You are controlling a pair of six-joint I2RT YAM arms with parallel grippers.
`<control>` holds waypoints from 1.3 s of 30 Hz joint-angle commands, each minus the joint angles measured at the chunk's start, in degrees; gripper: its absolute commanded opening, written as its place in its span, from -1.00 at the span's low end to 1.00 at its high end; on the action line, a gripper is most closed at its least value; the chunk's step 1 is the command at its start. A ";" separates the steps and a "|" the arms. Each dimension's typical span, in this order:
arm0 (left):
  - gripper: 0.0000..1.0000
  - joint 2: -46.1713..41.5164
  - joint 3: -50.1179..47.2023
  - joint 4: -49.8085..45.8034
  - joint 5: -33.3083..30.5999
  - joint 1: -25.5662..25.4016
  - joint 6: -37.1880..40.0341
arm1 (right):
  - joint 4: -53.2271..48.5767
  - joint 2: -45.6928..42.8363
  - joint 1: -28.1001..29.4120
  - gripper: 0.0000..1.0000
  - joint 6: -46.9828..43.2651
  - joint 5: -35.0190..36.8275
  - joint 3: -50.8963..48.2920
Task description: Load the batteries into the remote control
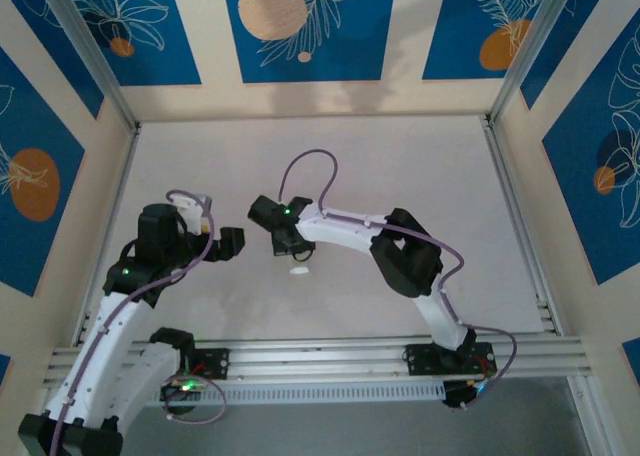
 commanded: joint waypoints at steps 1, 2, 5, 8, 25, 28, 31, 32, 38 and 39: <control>1.00 -0.93 -0.74 -0.45 0.64 0.91 0.93 | -0.42 0.86 0.31 -1.00 0.85 -1.89 -1.33; 1.00 -0.89 -0.72 -0.36 0.59 0.98 0.91 | -0.46 0.05 0.18 -1.00 0.55 -1.71 -0.97; 1.00 -0.89 -0.75 -0.36 0.64 1.01 0.97 | -0.42 -2.89 -0.39 -1.00 -0.52 -0.84 -0.15; 1.00 -1.05 -0.69 -0.45 0.56 1.07 0.95 | -0.16 -5.90 -0.70 -0.93 -1.71 1.24 0.09; 1.00 -3.44 -0.75 -0.62 -1.65 1.19 1.24 | -7.38 8.39 -4.59 0.34 -1.69 -3.94 9.88; 1.00 -3.41 -0.75 -0.60 -1.56 1.19 1.32 | -6.60 8.41 -4.24 0.31 -1.17 -4.75 8.22; 1.00 -3.44 -0.75 -0.53 -1.64 1.28 1.32 | -6.02 8.17 -3.74 0.11 -0.65 -5.78 6.79; 1.00 -3.35 -0.84 -0.49 -1.71 1.29 1.26 | -5.76 8.02 -3.74 -0.02 -0.27 -6.11 6.28; 1.00 -0.39 -0.20 2.86 0.01 1.31 -10.94 | 7.48 -3.24 -4.15 -0.48 -2.30 -9.97 -3.93; 1.00 1.55 0.91 4.29 3.26 1.31 -15.13 | 11.45 -6.81 -4.66 -0.49 -3.53 -11.21 -6.97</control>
